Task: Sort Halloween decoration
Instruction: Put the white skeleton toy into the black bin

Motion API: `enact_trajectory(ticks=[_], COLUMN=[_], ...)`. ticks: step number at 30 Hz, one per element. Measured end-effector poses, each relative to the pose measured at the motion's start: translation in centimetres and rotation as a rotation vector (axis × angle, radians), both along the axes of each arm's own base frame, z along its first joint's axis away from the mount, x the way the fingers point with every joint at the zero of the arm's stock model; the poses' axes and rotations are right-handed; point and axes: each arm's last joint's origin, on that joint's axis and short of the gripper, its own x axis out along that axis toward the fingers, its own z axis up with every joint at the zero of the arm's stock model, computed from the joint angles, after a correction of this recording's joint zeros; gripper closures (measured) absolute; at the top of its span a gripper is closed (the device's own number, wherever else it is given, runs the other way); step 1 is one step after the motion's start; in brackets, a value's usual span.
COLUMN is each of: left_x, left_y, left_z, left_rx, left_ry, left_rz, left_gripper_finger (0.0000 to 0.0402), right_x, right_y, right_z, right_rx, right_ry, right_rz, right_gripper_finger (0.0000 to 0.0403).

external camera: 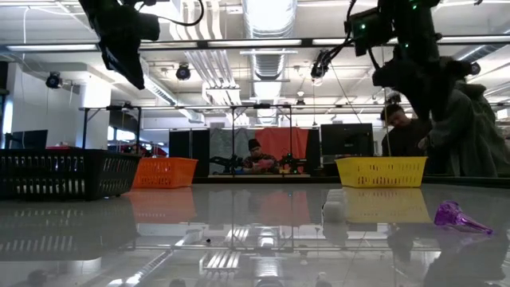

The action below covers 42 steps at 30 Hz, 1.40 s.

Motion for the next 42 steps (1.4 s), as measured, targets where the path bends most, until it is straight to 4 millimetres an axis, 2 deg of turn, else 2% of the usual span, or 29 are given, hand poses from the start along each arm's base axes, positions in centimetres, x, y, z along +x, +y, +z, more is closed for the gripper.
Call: enact_trajectory(ticks=[4, 9, 18, 21, 27, 33, 38, 42], left_x=[-0.3, -0.7, -1.3, -1.5, -1.6, -1.6, -1.6, -1.5], left_y=[-0.2, -0.4, -0.6, -0.7, -0.8, -0.8, -0.8, -0.7], left_z=[-0.1, -0.1, 0.4, 0.5, 0.6, 0.6, 0.6, 0.6], left_rx=[0.001, 0.013, 0.066, 0.073, 0.077, 0.077, 0.078, 0.081], left_ry=[0.026, 0.064, 0.05, 0.043, 0.037, 0.037, 0.037, 0.032], left_rz=[-0.046, -0.094, -0.164, -0.169, -0.169, -0.169, -0.171, -0.171], left_gripper_finger=[0.0299, 0.0299, 0.0299, 0.0299, 0.0299, 0.0299, 0.0299, 0.0299], right_x=[0.8, 1.4, 1.0, 0.9, 1.1, 1.7, 1.7, 1.2], right_y=[2.6, 6.8, 14.7, 17.2, 22.0, 25.1, 26.9, 27.9], right_z=[0.0, -0.1, -0.3, -0.9, -3.2, -5.8, -7.7, -8.4], right_rx=[0.085, 0.091, 0.058, 0.051, 0.056, 0.075, 0.07, 0.079], right_ry=[-0.028, -0.017, -0.06, -0.072, -0.072, -0.043, 0.003, 0.041], right_rz=[-0.078, -0.143, -0.304, -0.356, -0.349, -0.415, -0.462, -0.48], right_gripper_finger=[0.0237, 0.0236, 0.0236, 0.0239, 0.0245, 0.0244, 0.0243, 0.0243])
